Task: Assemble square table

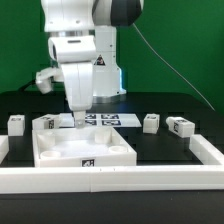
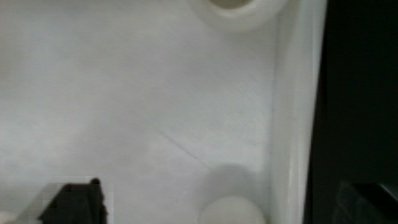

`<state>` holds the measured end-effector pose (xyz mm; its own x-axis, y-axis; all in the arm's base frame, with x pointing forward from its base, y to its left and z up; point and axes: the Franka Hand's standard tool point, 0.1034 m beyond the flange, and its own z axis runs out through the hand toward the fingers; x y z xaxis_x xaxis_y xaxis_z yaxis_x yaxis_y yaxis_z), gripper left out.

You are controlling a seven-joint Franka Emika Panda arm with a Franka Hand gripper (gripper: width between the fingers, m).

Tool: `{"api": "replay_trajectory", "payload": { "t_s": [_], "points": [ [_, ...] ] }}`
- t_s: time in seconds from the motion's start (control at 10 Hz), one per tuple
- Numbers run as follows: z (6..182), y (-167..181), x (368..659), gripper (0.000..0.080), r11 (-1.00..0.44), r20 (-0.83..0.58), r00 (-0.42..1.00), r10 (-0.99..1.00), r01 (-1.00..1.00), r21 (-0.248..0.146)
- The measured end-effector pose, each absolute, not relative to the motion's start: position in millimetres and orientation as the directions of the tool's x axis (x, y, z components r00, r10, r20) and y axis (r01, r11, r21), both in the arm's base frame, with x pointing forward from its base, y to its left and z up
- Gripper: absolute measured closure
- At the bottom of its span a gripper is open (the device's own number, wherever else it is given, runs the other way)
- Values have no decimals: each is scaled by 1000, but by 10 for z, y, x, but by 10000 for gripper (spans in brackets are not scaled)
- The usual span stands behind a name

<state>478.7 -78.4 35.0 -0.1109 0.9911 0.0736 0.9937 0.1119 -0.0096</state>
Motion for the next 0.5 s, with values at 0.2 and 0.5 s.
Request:
{"api": "replay_trajectory", "payload": {
  "t_s": [0.2,0.5],
  "points": [
    [195,-767,4695,150,108,86,-105,991,993,-36],
    [101,-774,4630,150,99,95,-94,991,994,-54]
  ]
}}
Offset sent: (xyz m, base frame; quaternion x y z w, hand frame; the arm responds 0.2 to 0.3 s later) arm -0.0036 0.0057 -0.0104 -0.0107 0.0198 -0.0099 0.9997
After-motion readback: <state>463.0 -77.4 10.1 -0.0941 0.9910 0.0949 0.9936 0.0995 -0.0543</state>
